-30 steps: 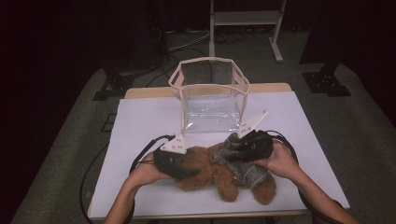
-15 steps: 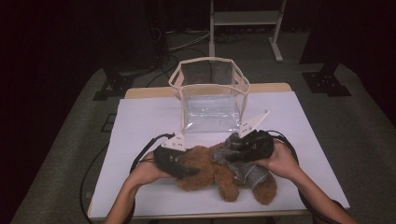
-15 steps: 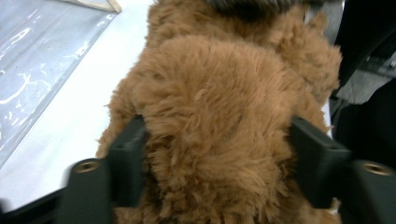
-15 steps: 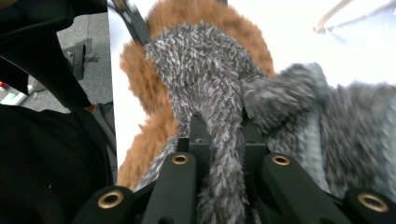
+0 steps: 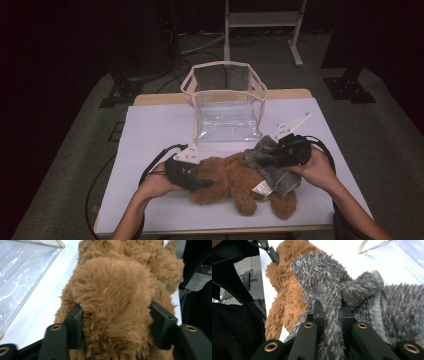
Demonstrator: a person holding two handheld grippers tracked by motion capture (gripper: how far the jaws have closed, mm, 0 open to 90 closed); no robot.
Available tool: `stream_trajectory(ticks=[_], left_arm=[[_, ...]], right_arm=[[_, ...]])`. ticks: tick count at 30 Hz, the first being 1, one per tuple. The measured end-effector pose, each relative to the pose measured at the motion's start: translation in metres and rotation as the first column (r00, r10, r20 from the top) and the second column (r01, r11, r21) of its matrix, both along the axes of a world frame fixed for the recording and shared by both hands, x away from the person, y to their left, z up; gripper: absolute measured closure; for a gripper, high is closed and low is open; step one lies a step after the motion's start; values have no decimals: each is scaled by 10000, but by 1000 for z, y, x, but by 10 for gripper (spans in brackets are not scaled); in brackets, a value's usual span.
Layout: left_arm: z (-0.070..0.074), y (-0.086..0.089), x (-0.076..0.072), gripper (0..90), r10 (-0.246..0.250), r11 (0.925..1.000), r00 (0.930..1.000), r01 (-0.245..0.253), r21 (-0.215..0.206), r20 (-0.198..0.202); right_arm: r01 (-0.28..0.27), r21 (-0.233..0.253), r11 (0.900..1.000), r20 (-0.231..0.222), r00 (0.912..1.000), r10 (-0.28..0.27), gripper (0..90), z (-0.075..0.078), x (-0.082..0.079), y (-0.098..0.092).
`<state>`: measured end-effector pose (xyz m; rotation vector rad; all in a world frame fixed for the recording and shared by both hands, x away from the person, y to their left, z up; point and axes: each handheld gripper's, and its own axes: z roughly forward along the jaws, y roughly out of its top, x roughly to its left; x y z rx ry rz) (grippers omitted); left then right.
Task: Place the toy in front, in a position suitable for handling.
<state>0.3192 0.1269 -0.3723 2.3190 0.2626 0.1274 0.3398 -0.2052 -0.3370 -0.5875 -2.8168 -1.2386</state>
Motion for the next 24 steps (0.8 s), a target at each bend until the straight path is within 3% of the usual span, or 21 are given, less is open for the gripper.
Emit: stream_trajectory(ticks=[3, 7, 10, 14, 15, 16, 17, 18, 20, 22, 24], left_arm=[[4, 0, 1, 264, 186, 9998, 9996, -187, -76, -231], [8, -2, 6, 206, 87, 9997, 9993, -94, -215, -361], [2, -9, 11, 136, 246, 9997, 9971, -248, -13, -722], [-1, -10, 9, 290, -4, 9998, 9986, 14, 176, -534], [-1, -10, 7, 290, -94, 9998, 9989, 102, 174, -461], [-3, -10, 5, 364, -227, 9995, 9992, 235, 227, -315], [-3, -10, 3, 364, -299, 9992, 9993, 304, 256, -211], [-3, -10, 2, 383, -338, 9990, 9993, 343, 283, -156], [-3, -7, -2, 386, -429, 9987, 9991, 430, 266, -16], [-3, -6, -3, 376, -396, 9990, 9992, 396, 225, -13], [-1, -3, -1, 325, -208, 9998, 9995, 208, 2, -252]], right_arm=[[-58, -114, 9999, 31, 10000, 59, 799, -5, -4, 6], [-70, 38, 10000, -55, 10000, 70, 800, -9, -5, 5], [-123, 106, 9999, -44, 9999, 124, 800, -11, -6, 5], [-185, -24, 9998, -69, 9998, 185, 800, -9, -7, 6], [-189, -40, 9998, -23, 9998, 189, 799, -6, -8, 7], [-257, -29, 9997, 188, 9995, 257, 799, 4, -7, 9], [-257, -29, 9997, 188, 9995, 257, 799, 4, -7, 9], [-180, 0, 9998, 519, 9985, 180, 799, 13, -5, 9], [-93, 109, 9999, 513, 9986, 87, 799, 16, -3, 9], [-123, -81, 9999, 363, 9993, 126, 799, 11, -2, 10], [-188, -49, 9998, 195, 9996, 189, 800, 2, -4, 10]])
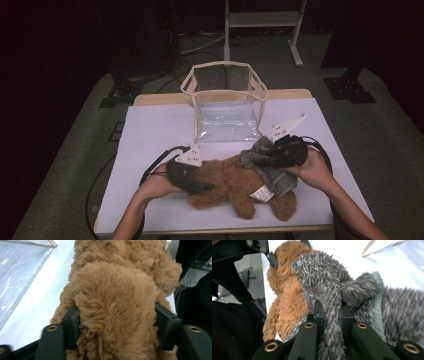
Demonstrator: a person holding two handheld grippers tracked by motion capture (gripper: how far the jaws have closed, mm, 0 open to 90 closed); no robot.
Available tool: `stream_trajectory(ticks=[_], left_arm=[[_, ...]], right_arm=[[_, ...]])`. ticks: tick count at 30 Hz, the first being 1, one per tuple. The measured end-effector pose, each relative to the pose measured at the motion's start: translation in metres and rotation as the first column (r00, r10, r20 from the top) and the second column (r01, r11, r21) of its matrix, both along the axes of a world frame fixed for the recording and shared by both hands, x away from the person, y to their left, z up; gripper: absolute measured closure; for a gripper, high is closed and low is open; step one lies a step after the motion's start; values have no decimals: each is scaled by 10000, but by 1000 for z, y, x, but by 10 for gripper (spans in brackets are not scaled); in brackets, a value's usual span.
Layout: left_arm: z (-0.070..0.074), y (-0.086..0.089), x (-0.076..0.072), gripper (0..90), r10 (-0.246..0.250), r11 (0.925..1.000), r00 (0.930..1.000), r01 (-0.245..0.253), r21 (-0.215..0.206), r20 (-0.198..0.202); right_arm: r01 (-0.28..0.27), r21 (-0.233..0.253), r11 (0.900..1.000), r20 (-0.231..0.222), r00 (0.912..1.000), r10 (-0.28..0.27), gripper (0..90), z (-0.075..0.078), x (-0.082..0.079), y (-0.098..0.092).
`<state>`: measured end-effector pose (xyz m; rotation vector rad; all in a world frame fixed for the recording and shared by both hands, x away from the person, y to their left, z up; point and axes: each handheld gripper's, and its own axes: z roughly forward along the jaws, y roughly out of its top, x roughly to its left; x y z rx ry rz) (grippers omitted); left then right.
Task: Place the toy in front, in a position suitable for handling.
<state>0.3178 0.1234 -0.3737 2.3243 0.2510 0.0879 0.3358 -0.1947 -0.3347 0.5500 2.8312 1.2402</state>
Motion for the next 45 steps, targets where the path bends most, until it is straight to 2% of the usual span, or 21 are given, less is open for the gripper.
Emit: stream_trajectory(ticks=[1, 2, 4, 5, 10, 13, 14, 17, 19, 20, 22, 24, 26, 30, 32, 34, 36, 37, 39, 42, 45], left_arm=[[0, 0, 0, 255, 0, 10000, 10000, 0, 0, 0], [2, -1, 3, 216, 178, 9997, 9994, -183, -169, -300], [3, -2, 5, 156, 248, 9994, 9987, -257, -221, -435], [4, -8, 8, 110, 266, 9996, 9981, -263, 64, -561], [-3, -22, 14, 29, 210, 9981, 9953, -154, 602, -949], [-7, -25, 18, 30, 95, 9978, 9929, -17, 657, -1189], [-7, -25, 19, 151, -131, 9969, 9947, 210, 761, -1022], [1, -22, 16, 435, -264, 9960, 9988, 298, 837, -420], [5, -22, 15, 489, -310, 9957, 9995, 309, 875, -1], [9, -21, 16, 505, -245, 9951, 9989, 205, 962, 407], [12, -21, 17, 519, -201, 9949, 9982, 144, 1002, 569], [23, -20, 22, 519, -1, 9951, 9941, -106, 981, 1089], [29, -19, 24, 517, -48, 9942, 9911, -96, 1073, 1330], [28, -14, 25, 484, -22, 9952, 9910, -109, 970, 1338], [14, -9, 22, 435, -9, 9968, 9951, -70, 801, 988], [6, -5, 19, 399, 67, 9974, 9978, -113, 706, 658], [4, -3, 17, 295, 137, 9984, 9982, -169, 545, 584], [4, -1, 17, 295, 241, 9989, 9991, -255, 404, 360], [6, 1, 15, 178, 336, 9990, 9994, -340, 307, 111], [6, 1, 11, 187, 253, 9990, 9996, -258, 377, 135], [4, 3, 7, 317, 180, 9986, 9988, -201, 479, 445]], right_arm=[[35, 111, 9999, -115, 9999, -33, 800, -4, -2, -1], [75, 131, 9999, -160, 9998, -73, 801, -6, -3, -2], [90, 248, 9997, -281, 9996, -83, 802, -11, -5, -5], [86, 320, 9994, -303, 9995, -76, 803, -13, -6, -7], [-9, 458, 9990, -393, 9992, 27, 804, -18, -12, -10], [11, 525, 9986, -450, 9990, 13, 804, -19, -12, -11], [53, 574, 9983, -522, 9986, -23, 804, -20, -11, -12], [159, 620, 9980, -447, 9989, -131, 803, -18, -8, -14], [209, 802, 9966, -536, 9984, -166, 803, -14, -3, -16], [233, 820, 9964, -523, 9985, -190, 802, -13, -2, -16], [251, 830, 9962, -434, 9988, -215, 802, -7, 3, -16], [306, 765, 9966, -280, 9992, -286, 802, 1, 7, -14], [277, 792, 9965, -181, 9995, -264, 802, 6, 10, -12], [273, 873, 9958, 36, 9996, -277, 801, 13, 13, -10], [384, 966, 9946, 1, 9993, -385, 801, 12, 15, -14], [355, 784, 9963, -91, 9994, -349, 801, 7, 14, -13], [258, 735, 9970, -231, 9994, -242, 801, 1, 13, -12], [148, 698, 9975, -316, 9994, -126, 801, -2, 11, -10], [-52, 598, 9982, -433, 9990, 78, 802, -12, 3, -3], [-199, 522, 9984, -404, 9989, 220, 802, -17, -6, -1], [-176, 541, 9984, -313, 9993, 193, 801, -16, -10, -4]])
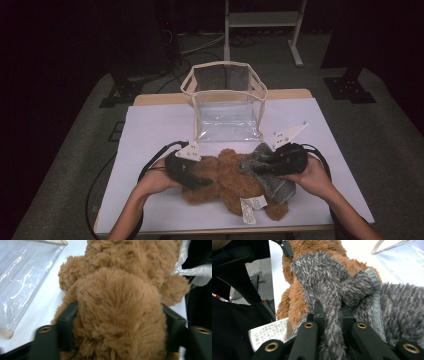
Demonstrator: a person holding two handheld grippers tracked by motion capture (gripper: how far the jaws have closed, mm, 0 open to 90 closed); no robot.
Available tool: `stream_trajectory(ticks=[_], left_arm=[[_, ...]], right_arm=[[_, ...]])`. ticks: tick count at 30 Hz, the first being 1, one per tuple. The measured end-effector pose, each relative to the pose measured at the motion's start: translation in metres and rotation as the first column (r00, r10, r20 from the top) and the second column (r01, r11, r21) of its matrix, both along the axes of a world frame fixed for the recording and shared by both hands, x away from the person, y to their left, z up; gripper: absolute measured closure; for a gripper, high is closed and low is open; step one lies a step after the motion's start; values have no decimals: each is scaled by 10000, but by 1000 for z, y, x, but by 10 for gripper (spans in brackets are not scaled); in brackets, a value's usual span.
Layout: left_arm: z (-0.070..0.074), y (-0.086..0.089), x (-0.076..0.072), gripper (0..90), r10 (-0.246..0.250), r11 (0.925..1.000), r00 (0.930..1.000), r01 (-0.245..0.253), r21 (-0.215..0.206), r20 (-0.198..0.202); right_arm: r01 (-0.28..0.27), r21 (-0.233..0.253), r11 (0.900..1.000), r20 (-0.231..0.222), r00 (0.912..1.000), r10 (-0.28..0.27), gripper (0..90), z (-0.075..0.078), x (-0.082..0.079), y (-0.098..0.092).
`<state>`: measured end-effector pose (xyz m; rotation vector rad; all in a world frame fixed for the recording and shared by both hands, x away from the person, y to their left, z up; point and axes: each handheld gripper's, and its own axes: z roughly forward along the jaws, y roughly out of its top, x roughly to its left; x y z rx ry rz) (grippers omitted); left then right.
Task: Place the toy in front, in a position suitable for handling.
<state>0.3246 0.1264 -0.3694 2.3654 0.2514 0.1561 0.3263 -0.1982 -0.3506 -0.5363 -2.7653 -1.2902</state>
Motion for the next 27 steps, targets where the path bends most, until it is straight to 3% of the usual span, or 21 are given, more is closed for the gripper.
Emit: stream_trajectory(ticks=[3, 7, 9, 11, 16, 17, 18, 21, 23, 27], left_arm=[[-1, -2, -4, 354, -102, 9999, 9996, 100, 65, 268], [-1, -6, -6, 378, -273, 9996, 9989, 269, 123, 384], [-1, -7, -8, 378, -270, 9995, 9982, 261, 181, 529], [-2, -3, -9, 384, -250, 9995, 9980, 237, 223, 575], [-5, 5, -12, 389, -127, 9999, 9985, 129, -30, 535], [-4, 6, -12, 374, -109, 9997, 9990, 117, -199, 439], [-4, 6, -12, 357, -97, 9996, 9992, 107, -253, 399], [0, 1, -8, 250, 68, 9994, 10000, -68, -349, -17], [1, -2, -7, 203, 70, 9997, 10000, -71, -223, -37], [-1, 0, -8, 342, -73, 9999, 9996, 76, -99, 255]], right_arm=[[64, 86, 9999, -7, 10000, -64, 800, 7, 2, -1], [-135, -289, 9995, 438, 9989, 148, 800, 22, 4, 14], [-454, -822, 9956, 769, 9957, 517, 797, 29, 7, 39], [-569, -972, 9936, 669, 9957, 635, 797, 27, 11, 45], [-304, -482, 9984, 291, 9991, 318, 798, 19, 17, 25], [-53, -204, 9998, 35, 10000, 54, 798, 17, 14, 9], [-17, -172, 9999, 44, 10000, 17, 798, 15, 12, 5], [-42, -227, 9997, -92, 9999, 40, 799, 9, 5, 0], [-163, -302, 9994, -218, 9996, 156, 799, 4, 2, 1], [-305, -453, 9985, -53, 9995, 303, 798, 11, 2, 8]])
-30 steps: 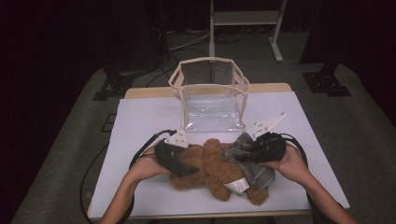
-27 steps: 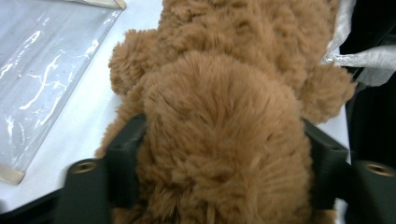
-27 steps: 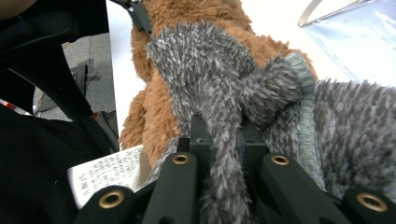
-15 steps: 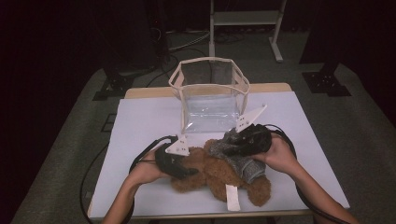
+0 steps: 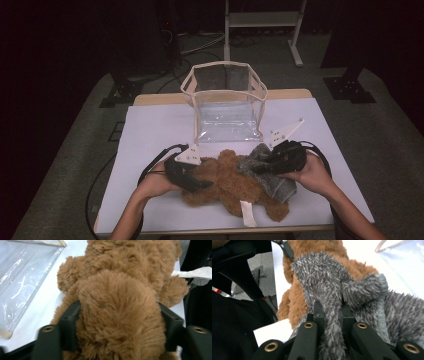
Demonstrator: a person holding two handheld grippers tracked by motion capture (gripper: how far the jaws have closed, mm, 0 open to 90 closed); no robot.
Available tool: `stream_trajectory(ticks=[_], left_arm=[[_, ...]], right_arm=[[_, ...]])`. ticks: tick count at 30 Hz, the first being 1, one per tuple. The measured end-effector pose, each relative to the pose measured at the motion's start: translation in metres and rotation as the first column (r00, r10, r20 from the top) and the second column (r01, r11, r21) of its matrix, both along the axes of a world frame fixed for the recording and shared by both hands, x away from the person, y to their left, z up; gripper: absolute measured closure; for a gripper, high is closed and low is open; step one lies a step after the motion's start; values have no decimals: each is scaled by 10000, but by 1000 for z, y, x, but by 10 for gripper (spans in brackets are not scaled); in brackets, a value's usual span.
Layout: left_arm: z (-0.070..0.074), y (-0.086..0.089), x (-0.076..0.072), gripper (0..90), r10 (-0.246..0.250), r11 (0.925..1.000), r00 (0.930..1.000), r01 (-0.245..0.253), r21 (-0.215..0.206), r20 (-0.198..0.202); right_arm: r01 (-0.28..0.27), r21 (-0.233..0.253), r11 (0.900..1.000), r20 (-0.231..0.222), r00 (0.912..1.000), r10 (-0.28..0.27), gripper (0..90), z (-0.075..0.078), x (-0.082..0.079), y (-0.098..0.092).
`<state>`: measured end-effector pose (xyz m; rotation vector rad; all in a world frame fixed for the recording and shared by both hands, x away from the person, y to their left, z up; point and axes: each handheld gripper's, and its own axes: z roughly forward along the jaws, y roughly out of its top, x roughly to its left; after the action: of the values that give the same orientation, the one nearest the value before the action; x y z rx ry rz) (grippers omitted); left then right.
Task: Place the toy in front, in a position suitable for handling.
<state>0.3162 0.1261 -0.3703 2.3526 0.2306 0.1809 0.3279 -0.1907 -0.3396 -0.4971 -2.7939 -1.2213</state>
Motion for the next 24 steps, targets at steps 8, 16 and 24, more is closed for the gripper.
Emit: stream_trajectory(ticks=[8, 16, 24], left_arm=[[1, -3, -3, 404, -242, 9996, 9988, 236, 150, 433], [-3, 6, -8, 401, -163, 9999, 9992, 162, 32, 357], [2, 4, -2, 217, 9, 9992, 9993, -24, -389, -366]], right_arm=[[-764, -522, 9957, 443, 9959, 788, 798, 12, 14, 58], [-198, -190, 9996, 288, 9994, 204, 797, 12, 22, 38], [327, 408, 9986, -297, 9991, -315, 797, -2, 11, -10]])
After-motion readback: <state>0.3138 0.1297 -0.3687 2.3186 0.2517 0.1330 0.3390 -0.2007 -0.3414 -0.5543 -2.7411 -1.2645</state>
